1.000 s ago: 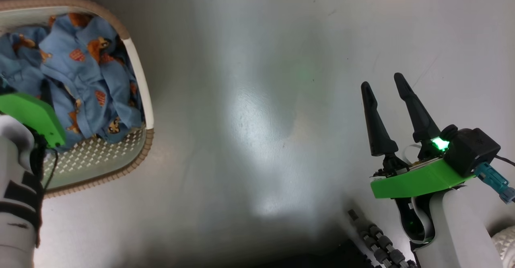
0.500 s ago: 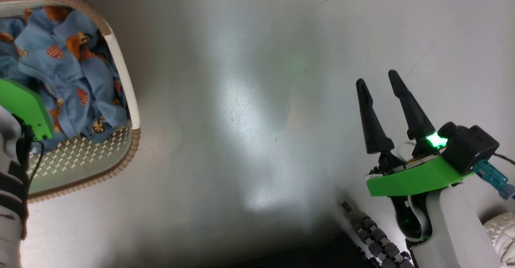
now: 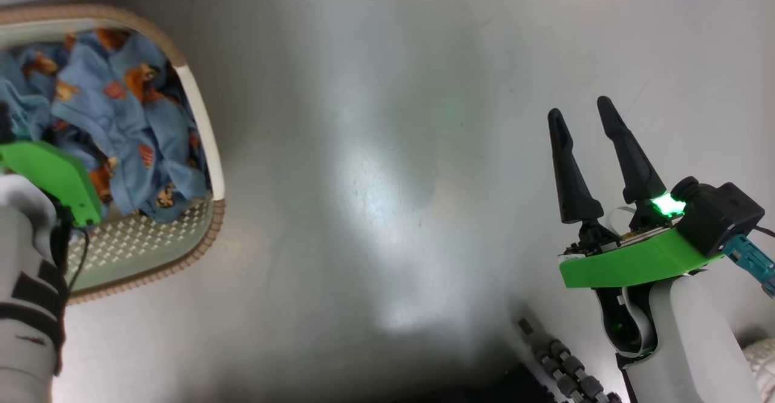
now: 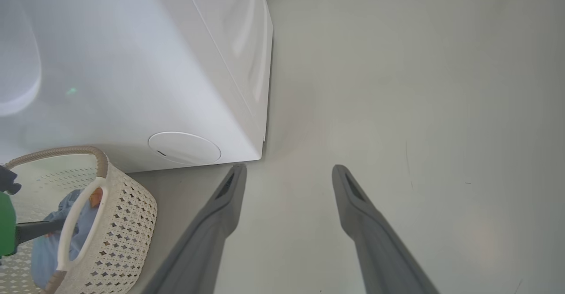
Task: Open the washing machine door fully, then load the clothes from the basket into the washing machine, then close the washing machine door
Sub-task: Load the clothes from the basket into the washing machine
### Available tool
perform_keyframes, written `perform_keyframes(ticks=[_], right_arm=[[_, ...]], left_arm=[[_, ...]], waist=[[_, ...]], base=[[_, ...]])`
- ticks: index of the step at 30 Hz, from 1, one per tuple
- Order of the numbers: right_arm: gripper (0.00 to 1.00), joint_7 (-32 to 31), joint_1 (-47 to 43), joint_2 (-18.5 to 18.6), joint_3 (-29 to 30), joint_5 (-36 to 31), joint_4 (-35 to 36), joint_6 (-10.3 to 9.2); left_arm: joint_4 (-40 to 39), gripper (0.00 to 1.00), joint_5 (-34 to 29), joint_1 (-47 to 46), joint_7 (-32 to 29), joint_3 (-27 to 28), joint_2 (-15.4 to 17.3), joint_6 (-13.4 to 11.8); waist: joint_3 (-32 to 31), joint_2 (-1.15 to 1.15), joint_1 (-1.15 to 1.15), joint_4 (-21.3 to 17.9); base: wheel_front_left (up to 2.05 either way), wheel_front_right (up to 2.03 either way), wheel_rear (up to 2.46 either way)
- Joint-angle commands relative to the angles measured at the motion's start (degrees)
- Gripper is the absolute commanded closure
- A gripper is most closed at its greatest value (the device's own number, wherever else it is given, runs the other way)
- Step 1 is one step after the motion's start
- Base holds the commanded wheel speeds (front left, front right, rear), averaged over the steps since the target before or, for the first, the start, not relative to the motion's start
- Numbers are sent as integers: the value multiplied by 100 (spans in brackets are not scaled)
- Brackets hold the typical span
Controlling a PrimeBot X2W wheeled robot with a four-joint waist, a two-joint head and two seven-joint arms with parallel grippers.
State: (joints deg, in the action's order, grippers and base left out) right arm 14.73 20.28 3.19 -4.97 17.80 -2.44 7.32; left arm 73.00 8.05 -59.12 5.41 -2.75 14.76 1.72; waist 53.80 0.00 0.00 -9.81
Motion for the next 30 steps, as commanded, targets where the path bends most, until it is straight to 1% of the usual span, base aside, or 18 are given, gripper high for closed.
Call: perform_keyframes(ticks=[1, 5, 11, 15, 19, 30], right_arm=[[0, 27, -138, -31, -103, -16, 116, 17], [0, 27, -156, -31, -87, -64, 78, 17], [0, 27, -224, -31, -37, -150, 14, 17], [0, 27, -297, -31, 17, -218, -27, 17], [0, 27, -378, -25, 54, -234, -82, 17], [0, 27, -602, 88, 49, -235, -201, 17]], left_arm=[[-52, 100, 23, 318, 135, 78, 206, -19], [-75, 100, 92, 496, 485, 79, 109, 3], [-85, 100, 163, 777, 739, 49, -43, 21], [-282, 100, 244, 979, 894, 71, -154, 50], [-648, 100, 300, 1249, 950, 86, -257, 77], [-2437, 100, 308, 2303, 958, 124, -568, 95]], waist=[[-189, 0, 0, 90], [-463, 0, 0, 190], [-895, 0, 0, 354], [-1182, 0, 0, 472], [-1471, 0, 0, 574], [-2177, 0, 0, 813]], base=[[0, 0, 0], [0, 0, 0], [0, 0, 0], [0, 0, 0], [0, 0, 0], [0, 0, 0]])
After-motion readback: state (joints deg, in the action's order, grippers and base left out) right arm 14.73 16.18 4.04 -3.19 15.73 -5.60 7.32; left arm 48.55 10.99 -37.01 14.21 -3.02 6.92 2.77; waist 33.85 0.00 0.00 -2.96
